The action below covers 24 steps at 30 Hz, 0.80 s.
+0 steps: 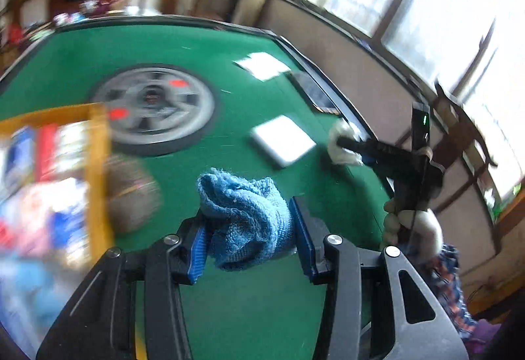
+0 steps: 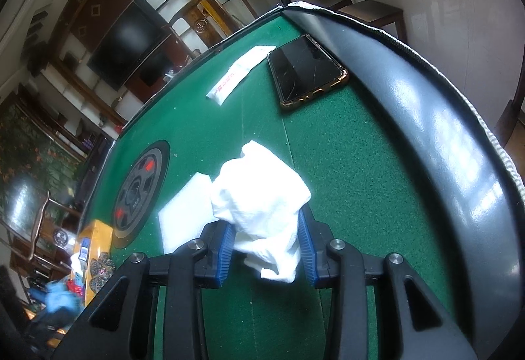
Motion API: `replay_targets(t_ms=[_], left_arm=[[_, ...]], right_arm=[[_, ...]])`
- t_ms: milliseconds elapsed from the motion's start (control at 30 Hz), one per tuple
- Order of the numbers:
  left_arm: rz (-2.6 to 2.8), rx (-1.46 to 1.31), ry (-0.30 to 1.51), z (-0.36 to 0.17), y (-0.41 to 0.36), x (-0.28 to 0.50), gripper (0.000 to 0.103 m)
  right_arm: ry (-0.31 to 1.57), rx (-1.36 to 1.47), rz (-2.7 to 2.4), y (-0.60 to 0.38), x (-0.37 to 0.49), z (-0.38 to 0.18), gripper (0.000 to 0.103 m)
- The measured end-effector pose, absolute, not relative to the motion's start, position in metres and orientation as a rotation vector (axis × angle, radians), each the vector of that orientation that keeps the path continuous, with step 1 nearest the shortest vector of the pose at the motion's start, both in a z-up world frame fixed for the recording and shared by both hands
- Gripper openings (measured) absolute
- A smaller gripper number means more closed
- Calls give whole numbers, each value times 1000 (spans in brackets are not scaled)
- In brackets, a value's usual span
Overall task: Organize soft objects
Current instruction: 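Drop the blue towel into the box while the right tool drops the white cloth in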
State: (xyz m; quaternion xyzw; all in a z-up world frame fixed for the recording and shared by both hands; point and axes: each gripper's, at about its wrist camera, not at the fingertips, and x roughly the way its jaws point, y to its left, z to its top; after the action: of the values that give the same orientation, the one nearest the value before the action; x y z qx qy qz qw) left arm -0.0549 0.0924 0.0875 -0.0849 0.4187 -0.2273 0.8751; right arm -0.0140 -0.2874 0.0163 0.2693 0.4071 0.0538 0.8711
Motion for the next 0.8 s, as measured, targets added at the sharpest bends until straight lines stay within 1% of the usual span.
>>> replay_targets(t_ms=[167, 267, 367, 533, 600, 700, 767, 800], left_arm=[[-258, -226, 823, 99, 194, -93, 43], [-118, -267, 835, 90, 254, -110, 44], [-18, -299, 867, 74, 296, -118, 44], [57, -324, 943, 40, 325, -106, 44], [69, -331, 971, 29, 330, -95, 44], [108, -274, 961, 27, 326, -84, 45], [126, -251, 956, 26, 321, -80, 50], [132, -224, 957, 25, 316, -78, 55]], right_arm=[[847, 555, 90, -290, -14, 15, 32], [836, 533, 76, -287, -15, 17, 32], [797, 469, 77, -272, -22, 33, 29], [778, 407, 277, -211, -44, 73, 29], [786, 356, 395, -169, -55, 90, 29], [817, 283, 555, -106, -68, 104, 29], [858, 259, 667, -63, -73, 105, 29], [875, 254, 703, -48, -75, 104, 29]])
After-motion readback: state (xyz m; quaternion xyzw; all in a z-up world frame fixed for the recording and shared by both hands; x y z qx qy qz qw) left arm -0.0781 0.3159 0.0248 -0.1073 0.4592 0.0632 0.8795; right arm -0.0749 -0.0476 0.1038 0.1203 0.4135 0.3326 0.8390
